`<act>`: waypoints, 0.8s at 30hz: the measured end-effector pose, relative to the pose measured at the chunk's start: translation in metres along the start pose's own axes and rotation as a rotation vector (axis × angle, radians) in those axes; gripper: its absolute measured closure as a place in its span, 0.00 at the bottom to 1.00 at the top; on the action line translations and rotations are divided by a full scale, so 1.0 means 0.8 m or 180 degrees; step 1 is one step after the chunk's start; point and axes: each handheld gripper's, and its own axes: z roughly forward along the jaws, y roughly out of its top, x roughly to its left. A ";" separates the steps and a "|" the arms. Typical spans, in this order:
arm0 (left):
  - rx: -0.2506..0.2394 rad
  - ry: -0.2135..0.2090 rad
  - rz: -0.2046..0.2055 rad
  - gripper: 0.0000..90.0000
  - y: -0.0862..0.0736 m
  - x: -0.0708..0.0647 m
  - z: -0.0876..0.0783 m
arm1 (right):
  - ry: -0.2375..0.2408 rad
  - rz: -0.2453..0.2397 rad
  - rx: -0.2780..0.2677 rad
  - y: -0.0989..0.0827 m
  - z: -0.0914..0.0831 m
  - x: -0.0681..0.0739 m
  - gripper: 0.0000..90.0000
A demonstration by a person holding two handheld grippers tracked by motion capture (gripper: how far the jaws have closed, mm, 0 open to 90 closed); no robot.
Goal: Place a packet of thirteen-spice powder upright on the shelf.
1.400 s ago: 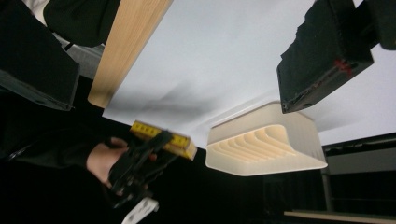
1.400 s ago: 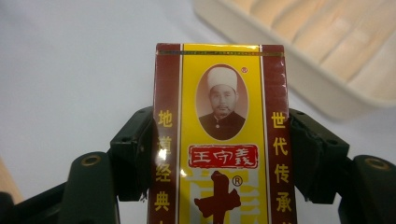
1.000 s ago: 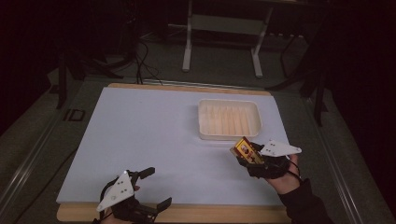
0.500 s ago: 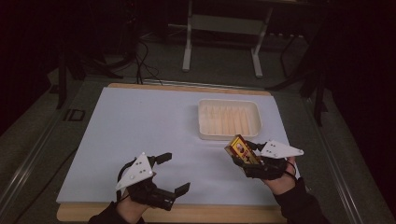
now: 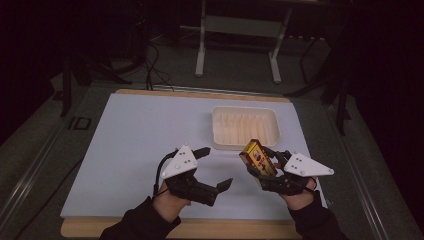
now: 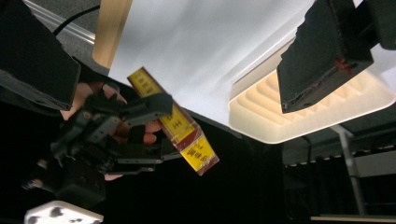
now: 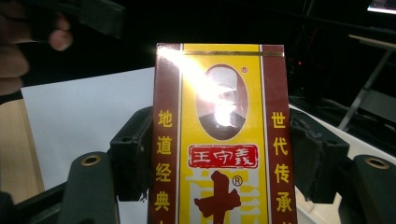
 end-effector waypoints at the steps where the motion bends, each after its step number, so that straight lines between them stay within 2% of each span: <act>1: -0.0007 -0.0003 -0.0011 0.00 0.002 0.000 0.006 | -0.0007 0.0009 -0.0030 0.000 0.000 0.001 0.36; 3: -0.0021 0.0008 -0.0013 0.00 0.007 0.000 0.016 | 0.0033 0.0020 -0.0009 -0.001 0.003 0.003 0.36; 5: 0.0040 0.0057 -0.0017 0.00 0.012 -0.001 0.027 | 0.0055 0.0007 0.0000 -0.001 0.005 0.006 0.36; 7: 0.0046 0.0046 -0.0061 0.00 0.015 -0.002 0.037 | 0.0032 -0.0041 -0.0018 -0.002 0.006 0.009 0.36; 9: 0.0080 0.0083 -0.0037 0.00 0.018 -0.004 0.045 | 0.0044 -0.0070 -0.0021 -0.003 0.007 0.012 0.36; 10: 0.0070 0.0060 -0.0052 0.01 0.019 -0.004 0.047 | 0.0034 -0.0098 -0.0018 -0.003 0.007 0.013 0.36; 11: 0.0070 0.0060 -0.0052 0.07 0.019 -0.004 0.047 | 0.0034 -0.0098 -0.0018 -0.003 0.007 0.013 0.36; 12: 0.0052 0.0059 -0.0112 0.07 0.022 -0.003 0.050 | 0.0036 -0.0104 -0.0015 -0.003 0.007 0.014 0.36; 13: 0.0077 0.0064 -0.0150 0.16 0.023 -0.002 0.053 | 0.0030 -0.0122 -0.0035 -0.003 0.007 0.015 0.36; 15: 0.0150 0.0110 -0.0210 0.18 0.025 -0.001 0.058 | 0.0023 -0.0138 -0.0050 -0.003 0.007 0.016 0.36; 17: 0.0170 0.0147 -0.0275 0.26 0.026 0.000 0.059 | 0.0035 -0.0141 -0.0066 -0.003 0.007 0.015 0.36; 18: 0.0184 0.0178 -0.0287 0.26 0.027 0.001 0.059 | 0.0015 -0.0156 -0.0079 -0.003 0.006 0.016 0.36; 22: 0.0235 0.0157 -0.0392 0.36 0.025 0.006 0.059 | 0.0040 -0.0175 -0.0095 -0.002 0.005 0.016 0.36; 23: 0.0235 0.0157 -0.0392 0.36 0.025 0.006 0.059 | 0.0040 -0.0175 -0.0095 -0.002 0.005 0.016 0.36; 24: 0.0300 0.0107 -0.0451 0.36 0.023 0.008 0.061 | 0.0031 -0.0177 -0.0097 -0.002 0.005 0.016 0.36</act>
